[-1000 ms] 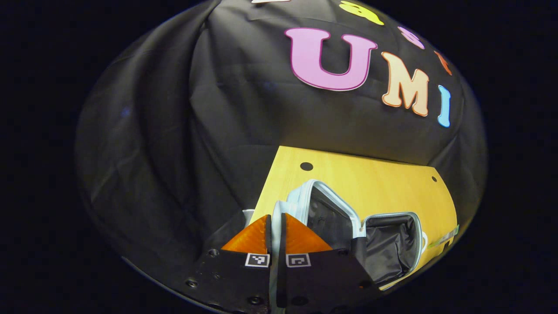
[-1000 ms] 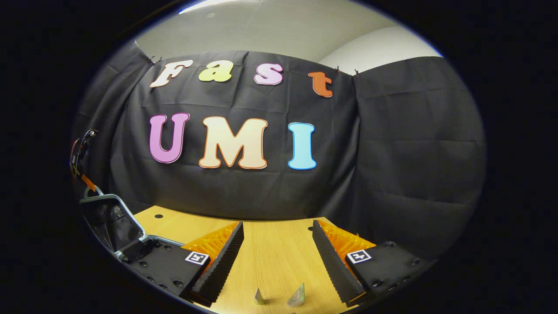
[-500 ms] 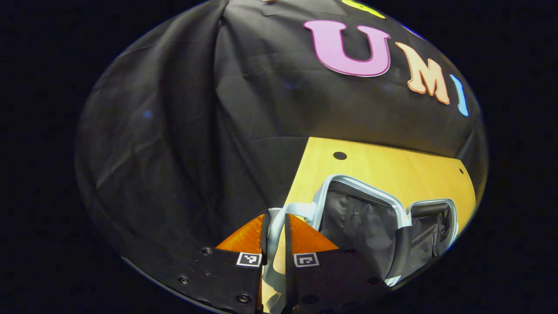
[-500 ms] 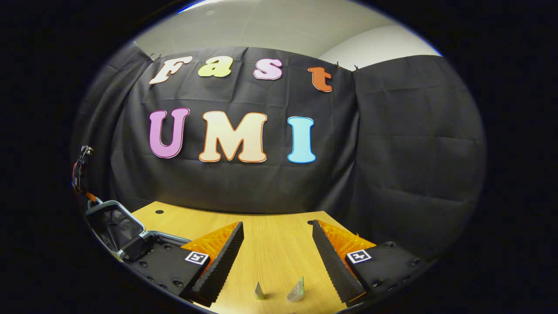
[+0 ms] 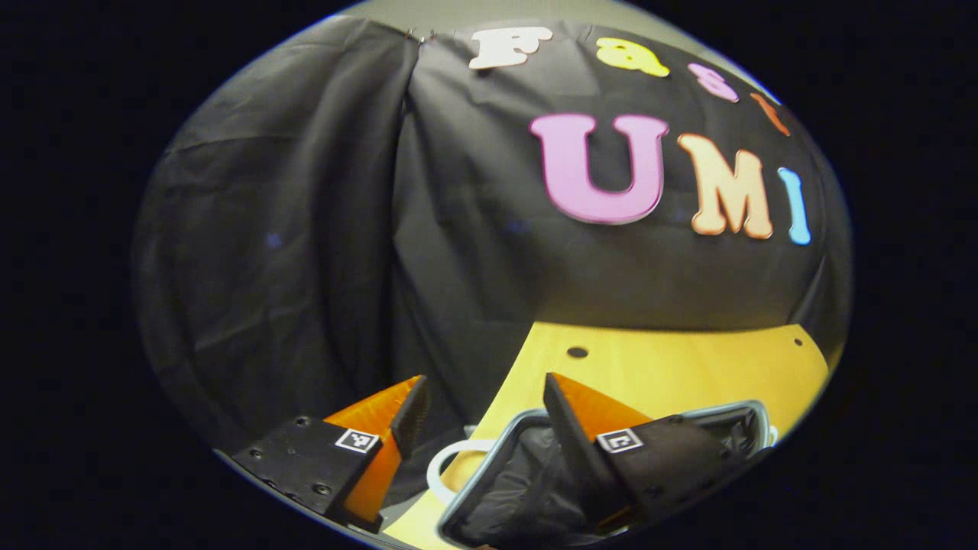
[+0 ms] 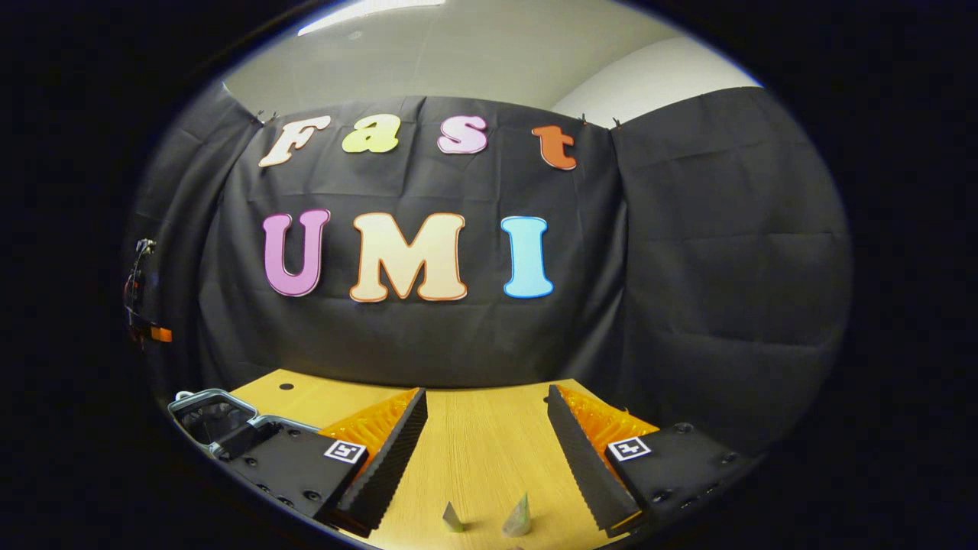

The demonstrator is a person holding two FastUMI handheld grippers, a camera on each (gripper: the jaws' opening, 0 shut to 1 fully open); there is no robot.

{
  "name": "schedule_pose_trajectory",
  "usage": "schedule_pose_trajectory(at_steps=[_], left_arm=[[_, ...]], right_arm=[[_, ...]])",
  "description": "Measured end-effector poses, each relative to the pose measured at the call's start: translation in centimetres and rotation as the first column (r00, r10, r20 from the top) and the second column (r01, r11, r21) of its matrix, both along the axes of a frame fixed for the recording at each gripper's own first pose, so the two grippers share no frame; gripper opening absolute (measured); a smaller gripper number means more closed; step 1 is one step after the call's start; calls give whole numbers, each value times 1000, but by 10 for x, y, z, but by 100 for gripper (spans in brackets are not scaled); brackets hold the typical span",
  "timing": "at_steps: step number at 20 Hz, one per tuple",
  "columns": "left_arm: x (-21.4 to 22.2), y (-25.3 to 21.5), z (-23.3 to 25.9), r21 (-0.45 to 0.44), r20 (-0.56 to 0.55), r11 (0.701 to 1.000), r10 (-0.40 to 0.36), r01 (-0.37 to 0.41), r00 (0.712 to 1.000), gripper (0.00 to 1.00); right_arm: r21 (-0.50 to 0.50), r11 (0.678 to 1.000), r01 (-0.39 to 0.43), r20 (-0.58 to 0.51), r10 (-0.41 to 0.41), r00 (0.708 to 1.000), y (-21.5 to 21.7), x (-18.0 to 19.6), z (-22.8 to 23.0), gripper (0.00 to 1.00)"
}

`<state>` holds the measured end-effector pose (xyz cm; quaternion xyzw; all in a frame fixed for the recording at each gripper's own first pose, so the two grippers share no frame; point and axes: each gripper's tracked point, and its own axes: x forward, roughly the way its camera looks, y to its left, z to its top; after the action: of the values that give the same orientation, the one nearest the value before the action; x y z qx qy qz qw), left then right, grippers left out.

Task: First open the suitcase, pack the skin care products into it, and then close the suitcase.

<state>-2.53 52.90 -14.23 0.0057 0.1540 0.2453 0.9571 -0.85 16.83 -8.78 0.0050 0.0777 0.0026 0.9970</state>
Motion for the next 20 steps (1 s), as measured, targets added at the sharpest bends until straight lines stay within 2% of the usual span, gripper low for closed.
schedule_pose_trajectory(at_steps=[1, 3, 4, 7, 9, 10, 12, 13, 14, 15, 17, 18, 19, 20], left_arm=[[0, -13, 24, 45, 71, 999, -3, 0, 997, 93], [5, -50, 62, 90, 174, 996, -33, 18, 984, 90], [8, -72, 74, 88, 201, 996, -51, 33, 978, 88], [14, -141, 95, 128, 245, 990, -89, 59, 966, 92], [16, -187, 103, 142, 255, 984, -139, 105, 957, 95], [21, -209, 101, 137, 254, 982, -162, 130, 954, 91], [33, -261, 87, 110, 236, 974, -221, 200, 946, 91], [35, -286, 75, 92, 226, 968, -248, 233, 942, 96], [35, -310, 65, 74, 214, 963, -268, 258, 939, 92], [35, -330, 52, 59, 198, 958, -287, 281, 937, 92], [31, -366, 36, 34, 168, 948, -316, 315, 934, 96], [30, -383, 28, 23, 158, 942, -333, 333, 930, 88], [28, -398, 21, 13, 150, 937, -346, 348, 926, 92], [28, -412, 14, -4, 144, 929, -365, 369, 920, 92]], right_arm=[[-6, 1000, -2, 15, 2, 1000, -8, 1, 5, 100], [-5, 1000, -3, 64, 3, 998, -25, 0, 23, 98], [3, 1000, -9, 83, 9, 997, -33, -1, 28, 98], [16, 999, -48, 95, 47, 994, -47, -1, 31, 96], [20, 997, -76, 94, 74, 993, -55, -1, 32, 98], [21, 996, -88, 96, 85, 992, -60, -2, 33, 99], [20, 995, -101, 102, 99, 990, -71, -3, 33, 98], [22, 993, -113, 99, 111, 989, -75, -2, 32, 98], [26, 992, -127, 92, 124, 988, -77, -1, 29, 98], [31, 990, -139, 84, 136, 987, -81, -1, 26, 98], [34, 986, -162, 73, 160, 984, -90, -1, 24, 99], [32, 984, -175, 71, 172, 983, -93, -1, 24, 99], [28, 983, -184, 74, 182, 981, -96, -1, 24, 99], [23, 981, -193, 75, 191, 979, -99, -2, 24, 99]])
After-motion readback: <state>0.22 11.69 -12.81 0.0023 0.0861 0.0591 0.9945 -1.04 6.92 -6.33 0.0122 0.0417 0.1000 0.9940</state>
